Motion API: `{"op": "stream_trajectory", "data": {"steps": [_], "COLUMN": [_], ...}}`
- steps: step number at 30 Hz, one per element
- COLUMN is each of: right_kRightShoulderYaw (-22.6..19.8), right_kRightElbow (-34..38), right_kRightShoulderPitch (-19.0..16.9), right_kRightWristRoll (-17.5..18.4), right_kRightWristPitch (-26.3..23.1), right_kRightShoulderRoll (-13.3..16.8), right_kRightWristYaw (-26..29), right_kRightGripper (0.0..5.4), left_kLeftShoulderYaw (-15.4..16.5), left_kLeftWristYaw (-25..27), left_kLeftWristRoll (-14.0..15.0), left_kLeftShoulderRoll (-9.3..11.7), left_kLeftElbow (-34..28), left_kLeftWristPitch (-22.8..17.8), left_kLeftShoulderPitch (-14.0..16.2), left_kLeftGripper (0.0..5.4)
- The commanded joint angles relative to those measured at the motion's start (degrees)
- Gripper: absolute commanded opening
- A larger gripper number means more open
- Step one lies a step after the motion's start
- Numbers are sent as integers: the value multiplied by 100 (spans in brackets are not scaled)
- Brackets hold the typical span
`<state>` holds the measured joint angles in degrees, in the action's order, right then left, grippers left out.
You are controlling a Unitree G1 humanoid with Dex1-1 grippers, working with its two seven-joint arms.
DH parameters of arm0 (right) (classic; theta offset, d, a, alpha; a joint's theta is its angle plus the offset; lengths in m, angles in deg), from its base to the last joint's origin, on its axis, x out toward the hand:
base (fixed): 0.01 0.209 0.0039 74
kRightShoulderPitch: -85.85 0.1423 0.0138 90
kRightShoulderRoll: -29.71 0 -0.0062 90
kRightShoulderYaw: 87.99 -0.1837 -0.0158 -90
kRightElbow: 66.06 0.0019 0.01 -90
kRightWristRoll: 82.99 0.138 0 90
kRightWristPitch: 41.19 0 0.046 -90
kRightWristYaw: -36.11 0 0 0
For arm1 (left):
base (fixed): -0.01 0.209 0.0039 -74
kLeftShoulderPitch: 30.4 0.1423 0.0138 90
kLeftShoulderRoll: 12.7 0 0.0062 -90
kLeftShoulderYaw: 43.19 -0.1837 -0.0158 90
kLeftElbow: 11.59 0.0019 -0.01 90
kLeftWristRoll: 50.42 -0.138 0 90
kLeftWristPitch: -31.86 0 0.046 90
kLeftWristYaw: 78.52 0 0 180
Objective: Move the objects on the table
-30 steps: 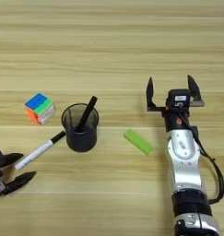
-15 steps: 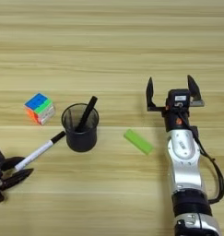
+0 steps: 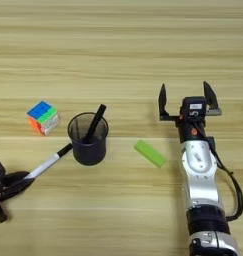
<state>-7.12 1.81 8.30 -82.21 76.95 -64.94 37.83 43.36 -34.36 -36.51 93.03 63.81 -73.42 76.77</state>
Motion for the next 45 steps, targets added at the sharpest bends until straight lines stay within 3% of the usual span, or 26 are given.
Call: {"op": "stream_trajectory", "data": {"steps": [1,19,30,42,45], "right_kRightShoulderYaw": [2,0,7,-25,-54], "right_kRightElbow": [103,77,48,70,183], "right_kRightShoulderPitch": [21,26,36,22,-23], "right_kRightWristRoll": [-20,-28,-38,29,172], "right_kRightWristPitch": [-78,-64,-47,39,163], "right_kRightShoulderRoll": [24,30,17,9,-9], "right_kRightWristYaw": [-10,-12,-24,1,90], "right_kRightGripper": [540,540,540,540,540], "left_kLeftShoulderYaw": [25,427,567,559,466], "left_kLeftWristYaw": [1,-180,-183,-139,-127], "left_kLeftWristRoll": [3,397,576,800,729], "left_kLeftShoulderRoll": [39,-299,-383,-472,-481], "left_kLeftElbow": [-23,-116,-241,-401,-412], "left_kLeftWristPitch": [31,241,310,385,450], "left_kLeftShoulderPitch": [-53,-362,-649,-1026,-1058], "left_kLeftGripper": [69,69,69,69,69]}}
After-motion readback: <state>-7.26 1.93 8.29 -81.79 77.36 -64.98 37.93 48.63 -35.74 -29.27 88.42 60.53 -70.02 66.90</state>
